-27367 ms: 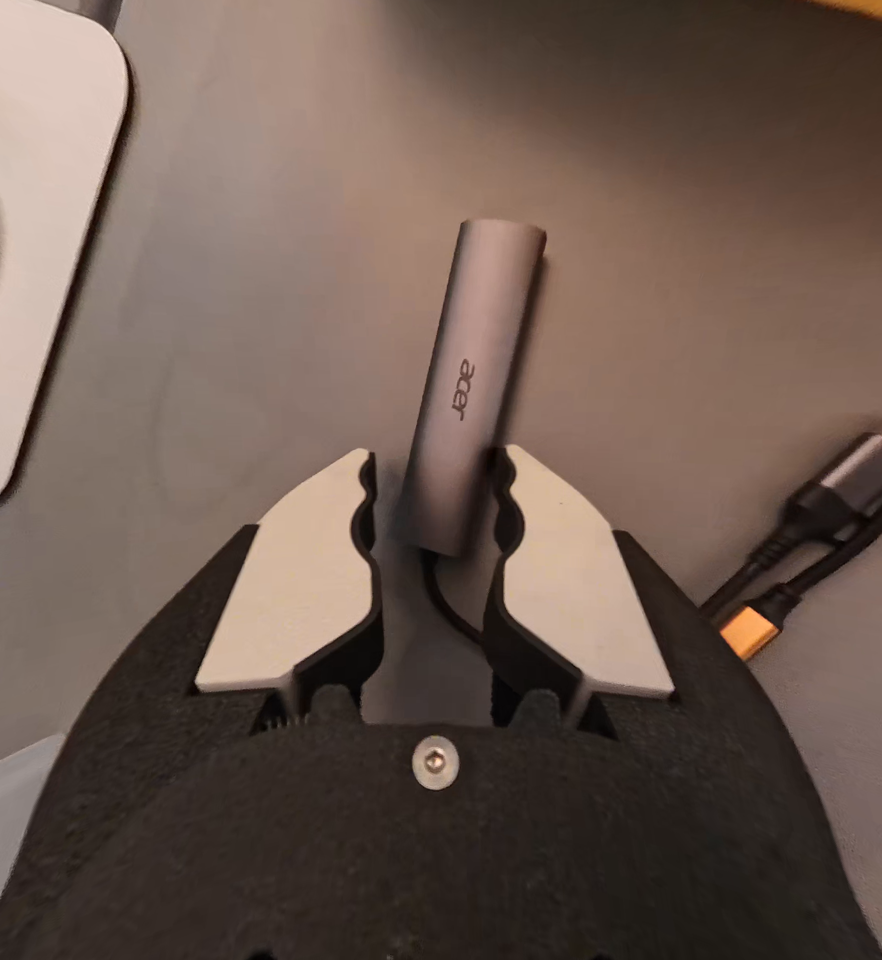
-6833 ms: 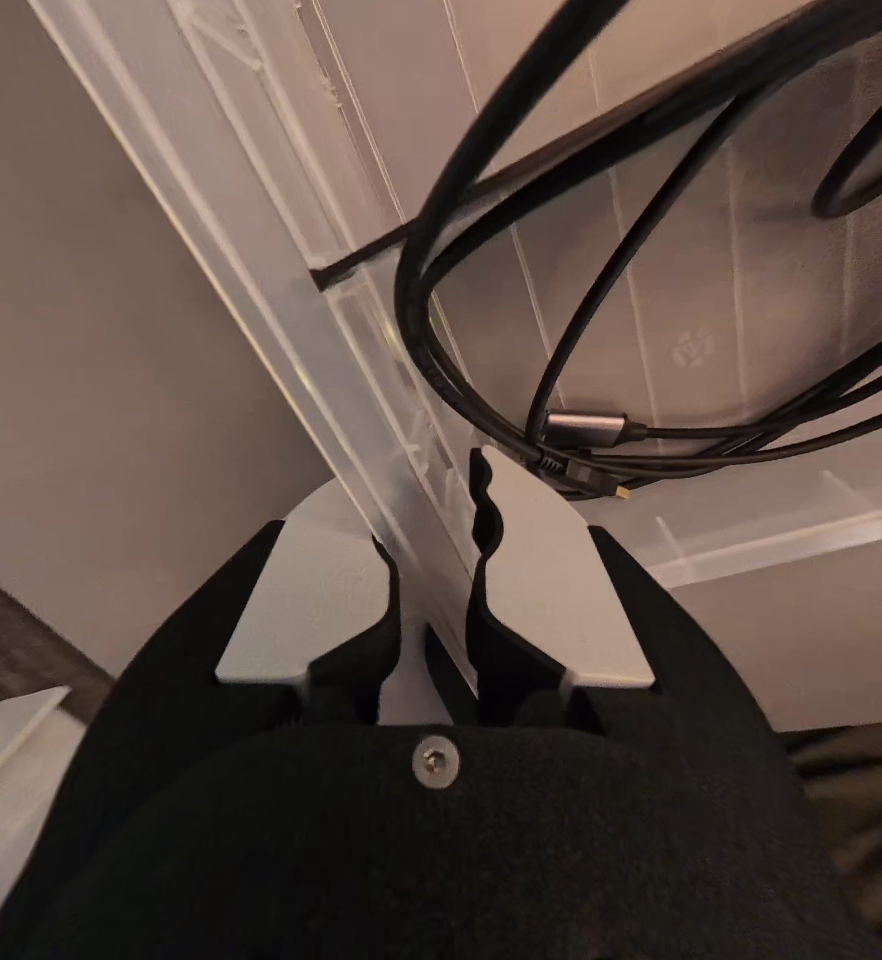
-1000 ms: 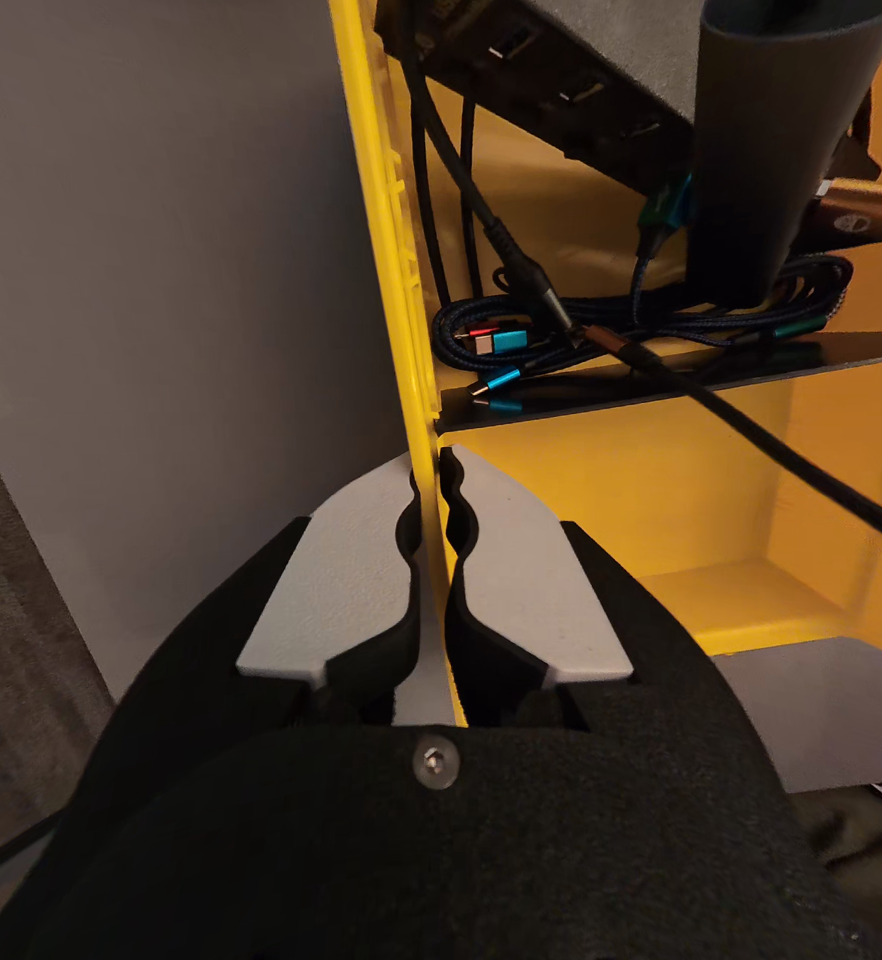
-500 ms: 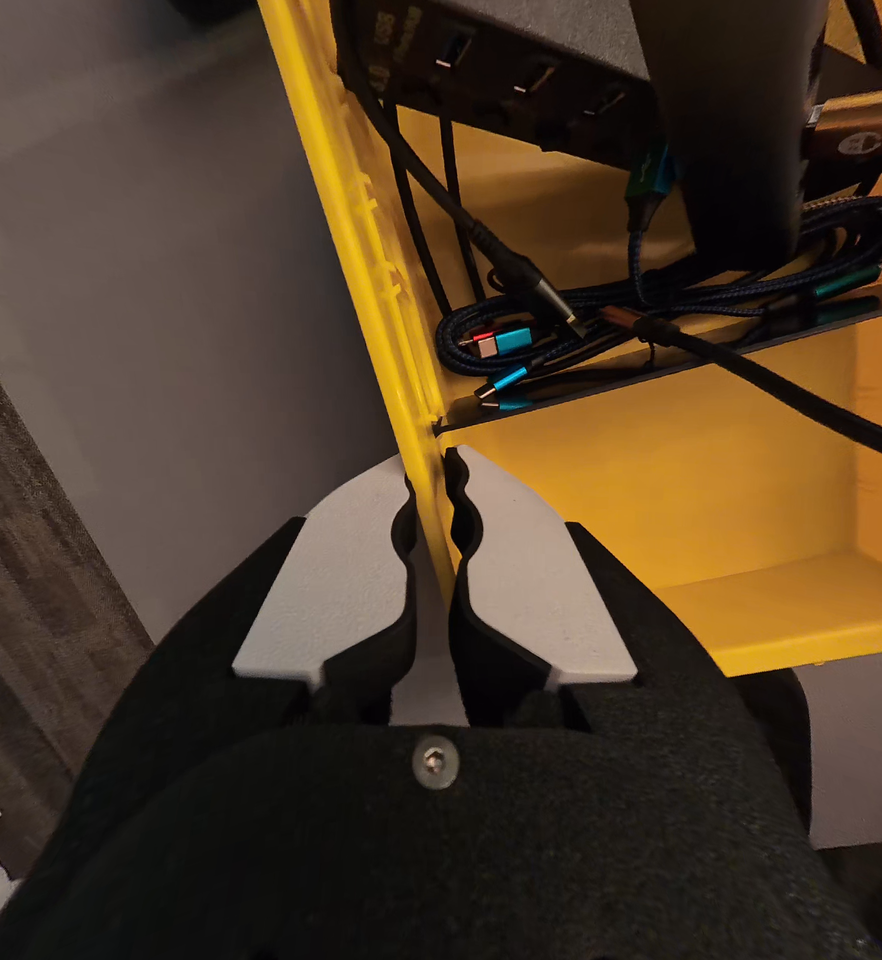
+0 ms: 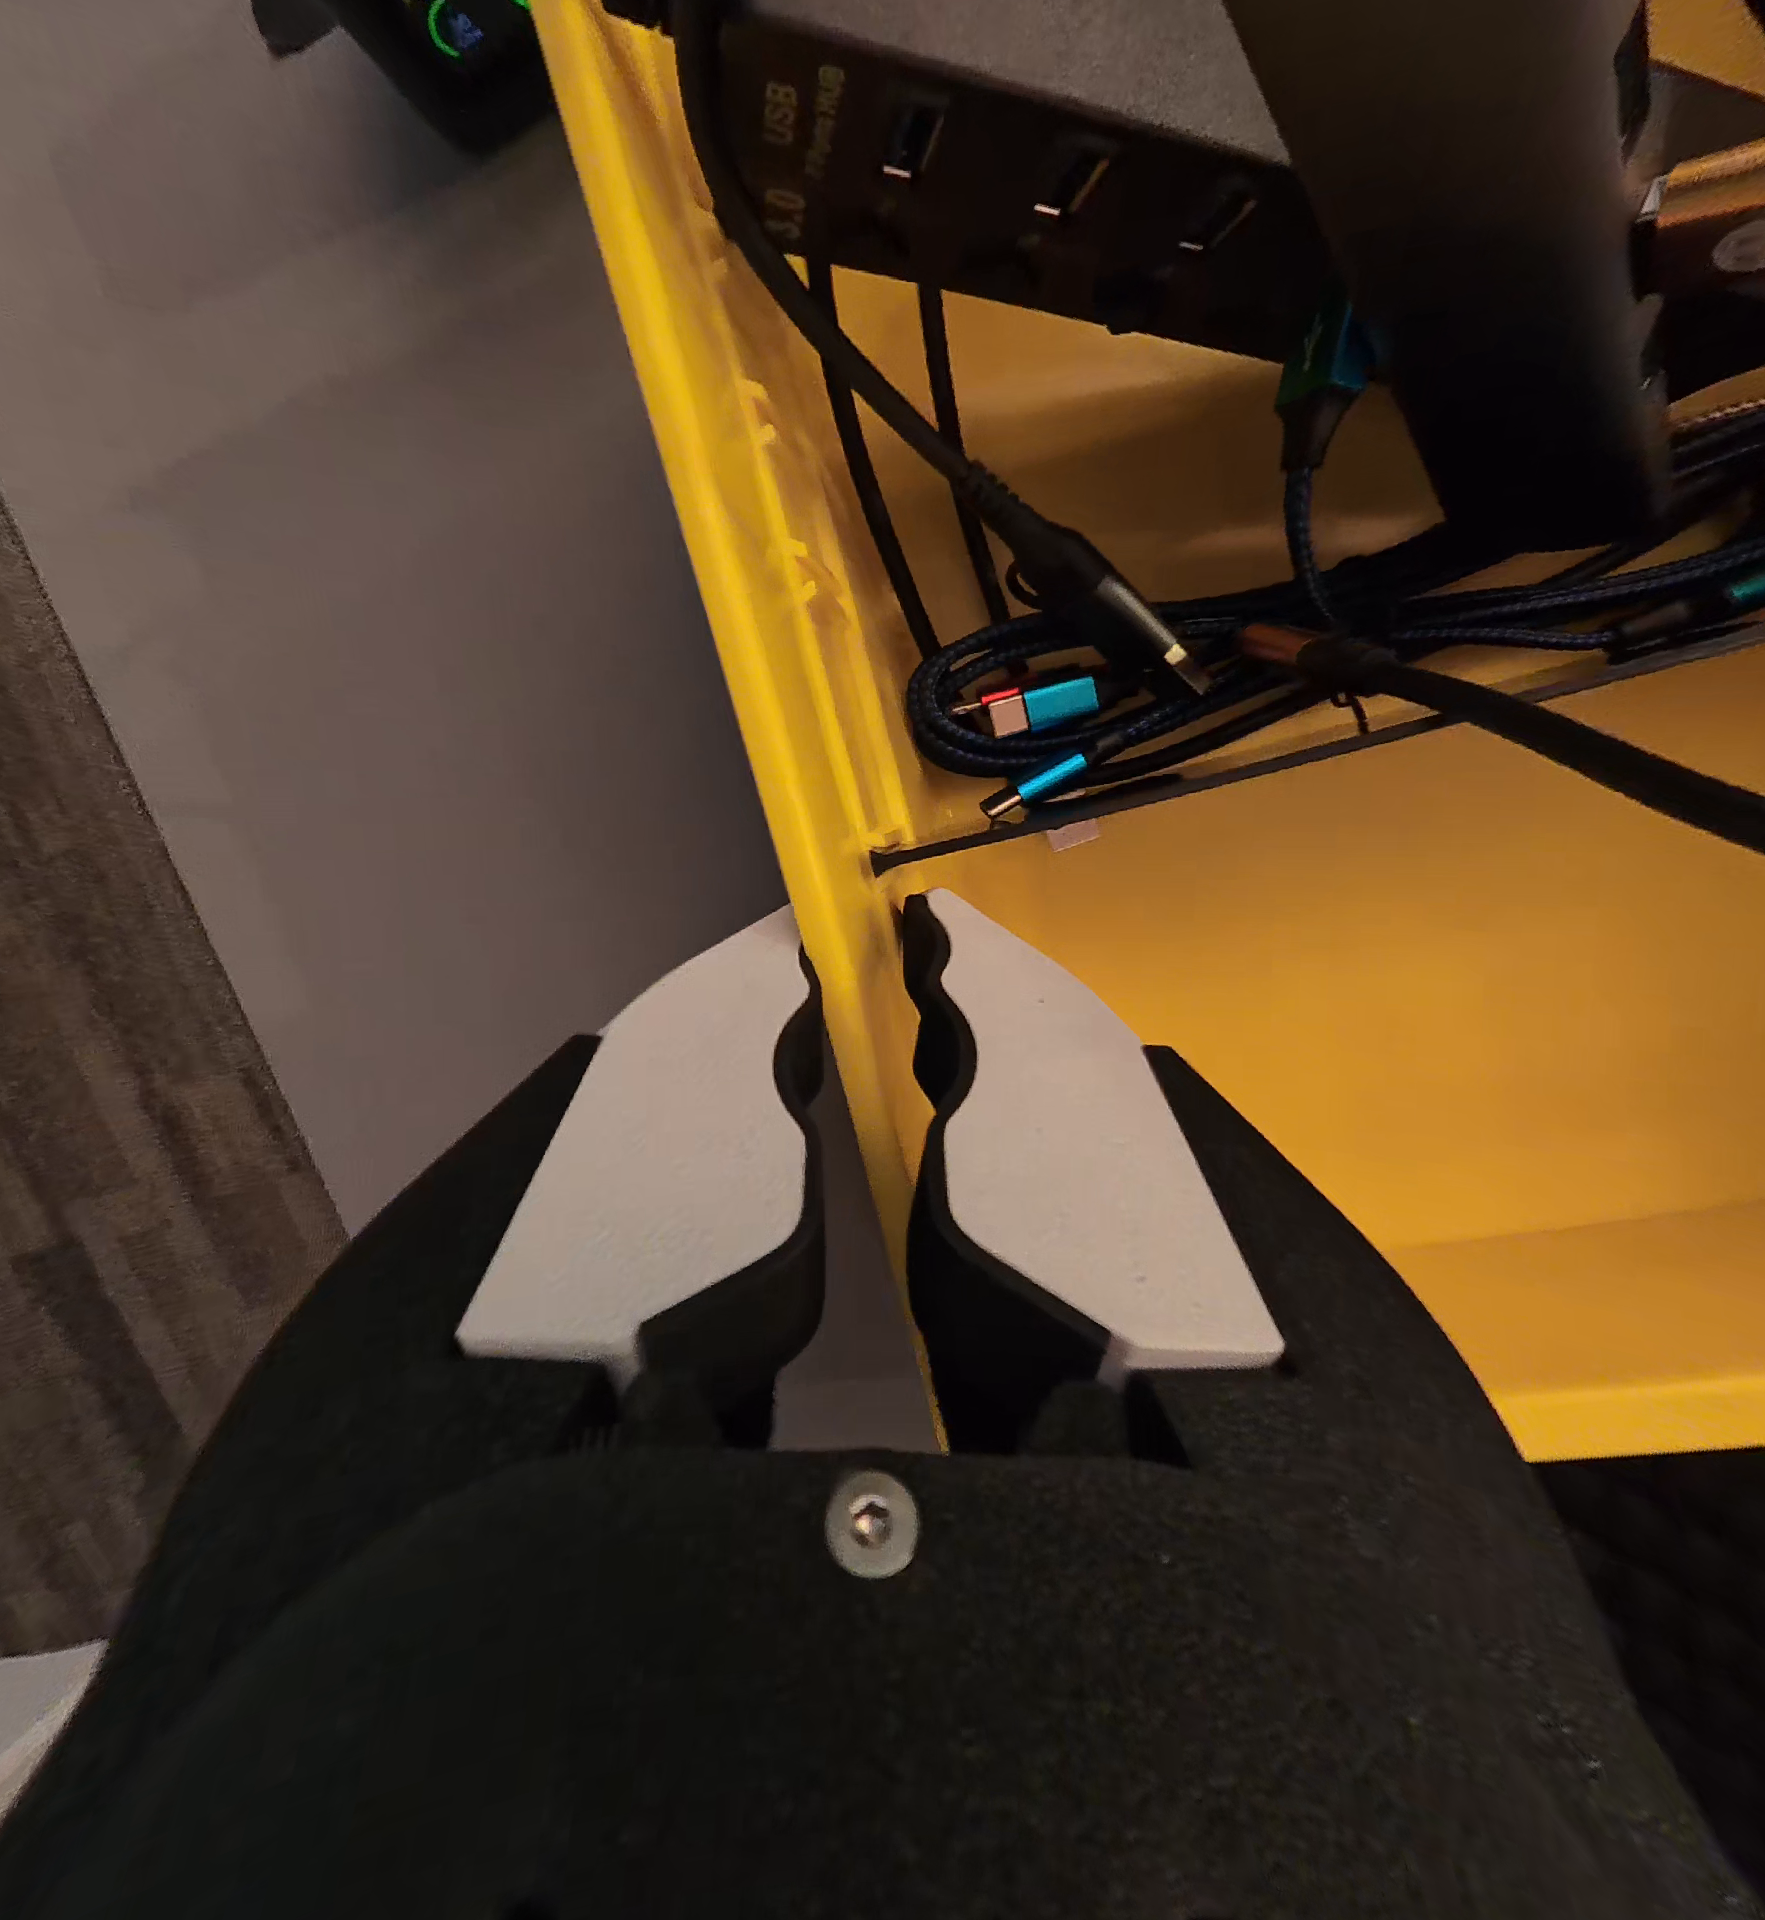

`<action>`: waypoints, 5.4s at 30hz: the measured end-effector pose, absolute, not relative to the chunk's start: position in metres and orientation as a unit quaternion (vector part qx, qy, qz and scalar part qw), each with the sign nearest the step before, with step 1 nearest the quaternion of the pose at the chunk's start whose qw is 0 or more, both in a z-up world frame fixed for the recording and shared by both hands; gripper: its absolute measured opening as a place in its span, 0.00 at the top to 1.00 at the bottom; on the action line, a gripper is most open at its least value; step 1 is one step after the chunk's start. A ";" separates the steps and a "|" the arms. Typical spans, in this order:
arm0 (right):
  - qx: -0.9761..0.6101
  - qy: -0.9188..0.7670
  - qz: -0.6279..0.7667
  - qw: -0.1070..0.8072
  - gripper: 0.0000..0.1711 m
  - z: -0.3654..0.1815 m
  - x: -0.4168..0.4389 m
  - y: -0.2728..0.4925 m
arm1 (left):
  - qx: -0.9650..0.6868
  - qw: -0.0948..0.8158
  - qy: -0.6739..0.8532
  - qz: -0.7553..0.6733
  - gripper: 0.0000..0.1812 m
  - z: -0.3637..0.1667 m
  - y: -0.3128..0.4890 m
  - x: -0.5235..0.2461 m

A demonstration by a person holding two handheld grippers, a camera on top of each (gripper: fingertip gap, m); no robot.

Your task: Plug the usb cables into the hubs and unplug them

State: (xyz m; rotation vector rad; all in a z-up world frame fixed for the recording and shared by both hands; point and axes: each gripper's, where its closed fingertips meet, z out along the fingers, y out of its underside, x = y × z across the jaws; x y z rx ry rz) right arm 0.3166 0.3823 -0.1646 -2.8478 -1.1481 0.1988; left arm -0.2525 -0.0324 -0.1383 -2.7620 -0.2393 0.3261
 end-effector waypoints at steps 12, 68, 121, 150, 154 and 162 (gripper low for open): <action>-0.876 -0.441 0.057 0.189 0.85 -0.121 0.315 0.390 | -0.923 0.374 -0.011 0.093 0.73 -0.053 -0.011 -0.239; -0.530 -0.706 0.394 0.256 0.96 -0.033 0.137 0.156 | -0.847 0.152 0.488 0.145 0.90 0.005 0.014 -0.197; -0.318 -0.734 0.430 0.419 0.86 -0.047 -0.144 0.075 | -0.802 0.348 0.485 0.002 0.91 0.008 0.025 -0.169; -0.311 -0.724 0.490 0.372 0.83 -0.061 -0.172 0.050 | -0.791 0.370 0.488 -0.024 0.91 0.004 0.027 -0.164; -0.318 -0.727 0.496 0.352 0.84 -0.061 -0.173 0.048 | -0.787 0.377 0.487 -0.033 0.91 0.006 0.028 -0.162; -0.315 -0.756 0.453 0.351 0.90 -0.071 -0.171 0.050 | -0.792 0.366 0.488 -0.034 0.91 -0.003 0.028 -0.161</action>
